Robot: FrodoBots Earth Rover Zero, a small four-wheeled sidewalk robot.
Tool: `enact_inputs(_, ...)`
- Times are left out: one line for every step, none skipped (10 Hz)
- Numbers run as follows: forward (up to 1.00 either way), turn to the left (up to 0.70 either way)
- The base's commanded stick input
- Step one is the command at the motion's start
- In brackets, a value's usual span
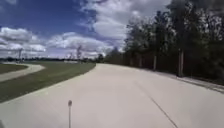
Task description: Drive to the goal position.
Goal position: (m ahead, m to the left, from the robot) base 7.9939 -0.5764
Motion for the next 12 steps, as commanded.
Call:
enact_inputs(1.0, 0.0)
enact_inputs(1.0, 0.0)
enact_inputs(1.0, 0.0)
enact_inputs(1.0, 0.0)
enact_inputs(1.0, 0.0)
enact_inputs(1.0, 0.0)
enact_inputs(1.0, 0.0)
enact_inputs(1.0, 0.0)
enact_inputs(1.0, 0.0)
enact_inputs(1.0, 0.0)
enact_inputs(1.0, 0.0)
enact_inputs(1.0, 0.0)
